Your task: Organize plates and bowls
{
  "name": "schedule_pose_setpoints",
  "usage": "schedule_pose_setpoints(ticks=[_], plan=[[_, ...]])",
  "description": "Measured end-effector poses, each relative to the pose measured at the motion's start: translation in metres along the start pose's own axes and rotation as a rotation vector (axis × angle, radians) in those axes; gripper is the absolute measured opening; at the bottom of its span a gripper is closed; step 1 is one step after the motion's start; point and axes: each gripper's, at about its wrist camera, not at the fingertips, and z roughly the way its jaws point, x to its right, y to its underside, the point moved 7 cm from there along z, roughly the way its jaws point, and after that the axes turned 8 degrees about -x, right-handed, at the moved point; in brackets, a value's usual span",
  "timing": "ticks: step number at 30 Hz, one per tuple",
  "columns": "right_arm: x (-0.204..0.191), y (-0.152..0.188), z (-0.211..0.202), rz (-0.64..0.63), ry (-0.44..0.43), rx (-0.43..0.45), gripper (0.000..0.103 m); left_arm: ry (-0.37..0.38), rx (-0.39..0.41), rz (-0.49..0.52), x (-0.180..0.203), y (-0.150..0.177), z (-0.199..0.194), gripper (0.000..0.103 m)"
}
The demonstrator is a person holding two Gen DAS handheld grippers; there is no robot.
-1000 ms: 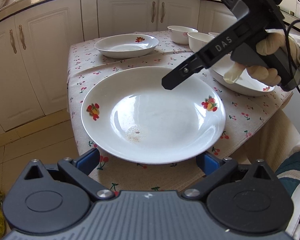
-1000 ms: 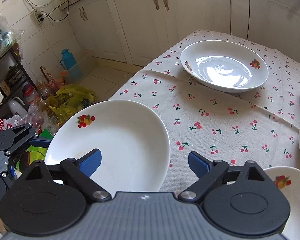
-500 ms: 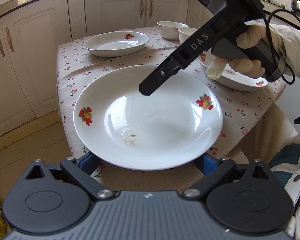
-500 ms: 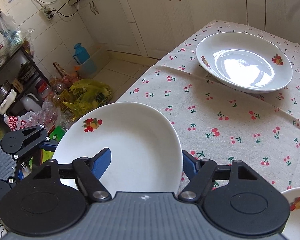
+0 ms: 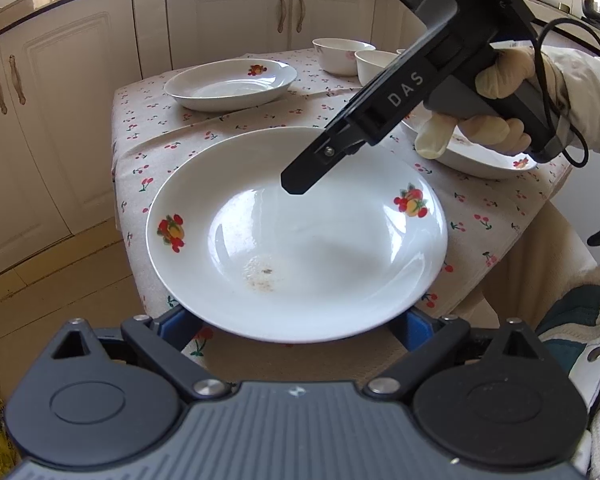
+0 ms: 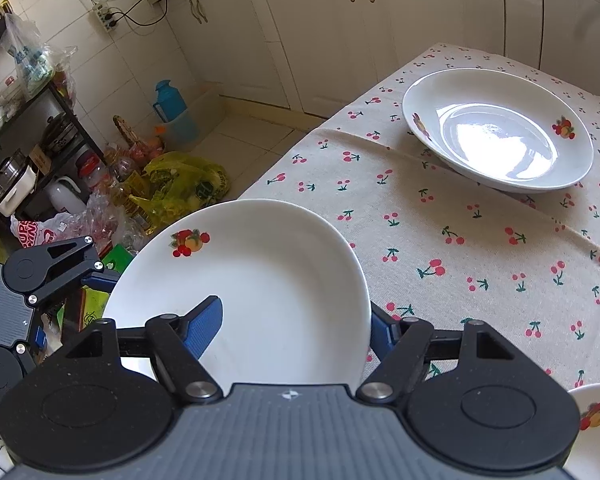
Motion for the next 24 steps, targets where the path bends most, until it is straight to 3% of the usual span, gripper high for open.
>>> schedule_pose_setpoints(ticks=[9, 17, 24], plan=[[0.009, -0.003, -0.017, 0.023, 0.001, 0.046, 0.08, 0.006, 0.01, 0.035, 0.001, -0.017, 0.004, 0.096], [0.046, -0.016, -0.034, 0.087, 0.06, 0.092, 0.08, 0.042, 0.03, 0.072, -0.003, -0.057, 0.029, 0.096], [0.075, -0.021, -0.03, 0.138, 0.09, 0.092, 0.08, 0.065, 0.015, 0.069, -0.006, -0.072, 0.051, 0.096]])
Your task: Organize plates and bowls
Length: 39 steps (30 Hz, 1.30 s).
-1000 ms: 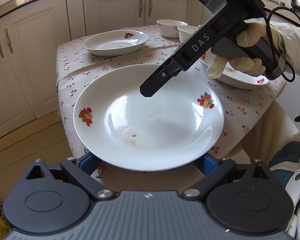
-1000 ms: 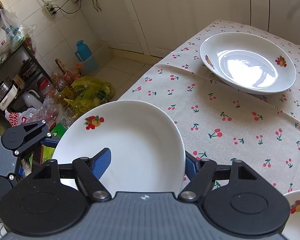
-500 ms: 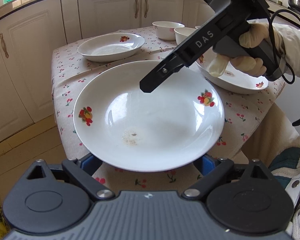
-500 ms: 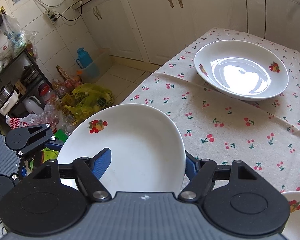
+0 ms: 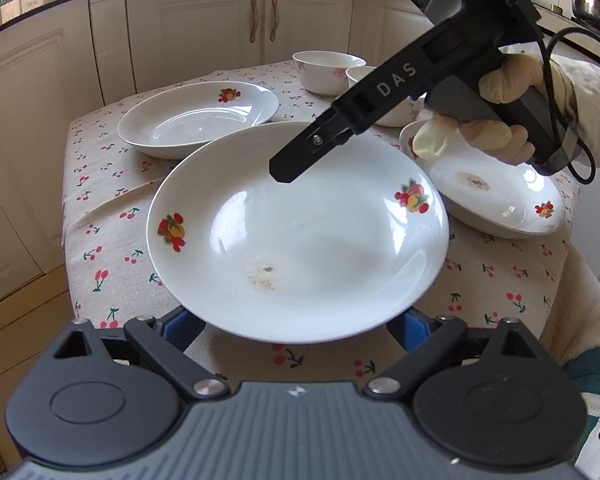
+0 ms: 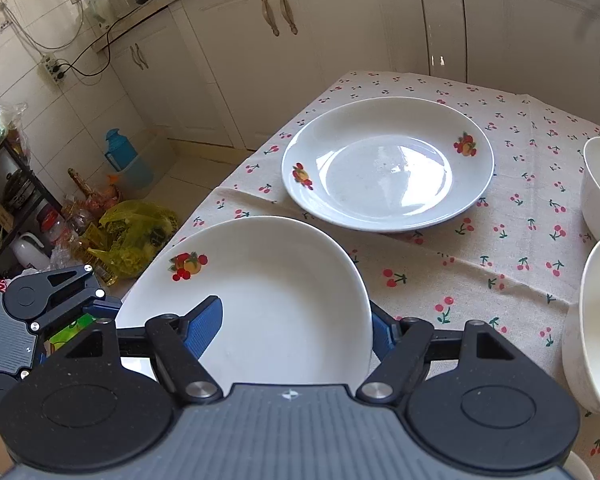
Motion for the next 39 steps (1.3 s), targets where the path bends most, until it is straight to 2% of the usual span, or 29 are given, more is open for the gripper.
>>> schedule_pose_setpoints(ticks=[22, 29, 33, 39], plan=[[0.009, -0.002, 0.013, -0.026, 0.036, -0.022, 0.082, -0.002, -0.007, 0.006, 0.002, -0.006, 0.005, 0.095], [0.006, -0.002, 0.014, -0.05, 0.045, -0.033, 0.089, -0.019, 0.004, 0.018, 0.003, -0.004, 0.003, 0.095], [-0.001, -0.002, -0.007, -0.08, 0.058, 0.011, 0.102, -0.048, 0.017, 0.005, 0.003, -0.001, -0.008, 0.096], [-0.013, 0.009, -0.056, -0.128, 0.133, 0.109, 0.103, -0.084, 0.034, -0.04, 0.005, 0.004, -0.031, 0.097]])
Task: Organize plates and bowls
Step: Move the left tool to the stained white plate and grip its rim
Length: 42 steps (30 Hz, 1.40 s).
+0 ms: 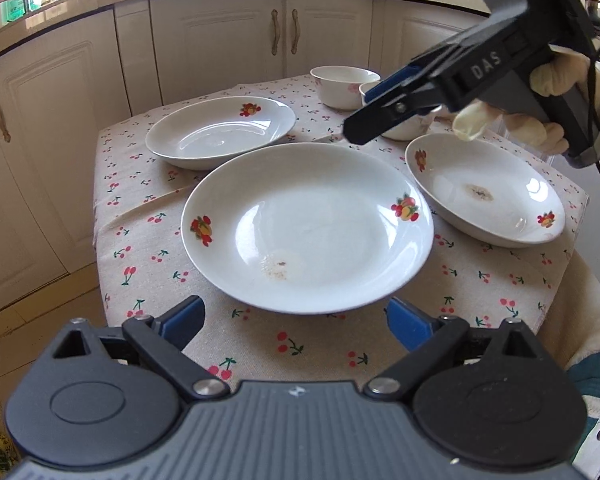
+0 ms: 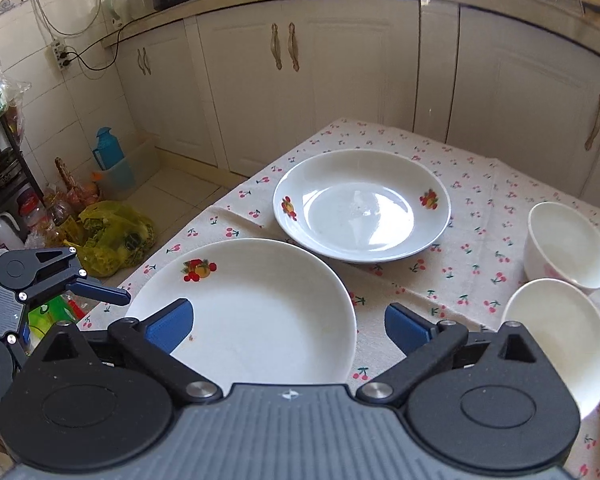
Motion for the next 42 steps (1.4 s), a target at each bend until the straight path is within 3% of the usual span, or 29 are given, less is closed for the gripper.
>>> schedule_pose_setpoints(ticks=[10, 16, 22, 31, 42], plan=[[-0.012, 0.062, -0.072, -0.017, 0.134, 0.088, 0.103, -0.051, 0.068, -0.075, 0.025, 0.002, -0.034, 0.1], [-0.012, 0.109, -0.093, 0.005, 0.191, 0.104, 0.103, -0.028, 0.091, -0.119, 0.052, 0.008, -0.04, 0.1], [-0.002, 0.15, -0.101, 0.02, 0.308, 0.114, 0.103, -0.002, 0.104, -0.128, 0.081, 0.003, -0.038, 0.1], [0.005, 0.193, -0.102, 0.058, 0.299, 0.091, 0.103, -0.018, 0.128, -0.081, 0.106, -0.013, -0.033, 0.101], [0.017, 0.21, -0.08, 0.076, 0.266, 0.052, 0.103, 0.015, 0.099, -0.063, 0.108, -0.047, -0.013, 0.101]])
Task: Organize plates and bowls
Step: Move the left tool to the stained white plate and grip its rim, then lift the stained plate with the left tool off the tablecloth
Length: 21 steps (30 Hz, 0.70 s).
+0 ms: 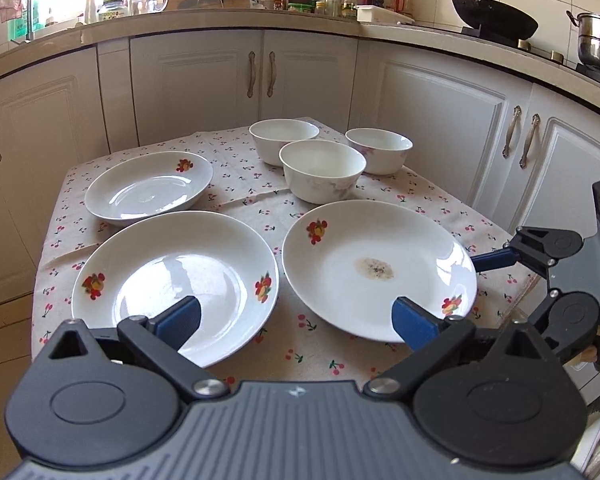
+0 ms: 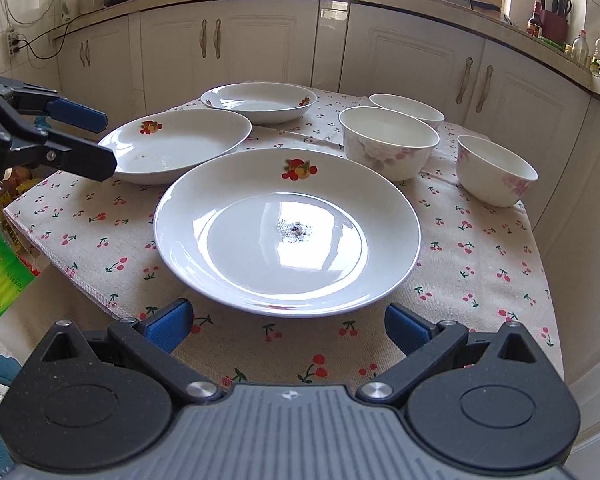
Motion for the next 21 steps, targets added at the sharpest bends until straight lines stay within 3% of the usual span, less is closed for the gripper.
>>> schedule_pose_setpoints(ticks=[21], plan=[[0.006, 0.004, 0.012, 0.003, -0.056, 0.071, 0.103, 0.134, -0.207, 0.274, 0.031, -0.064, 0.094, 0.101]])
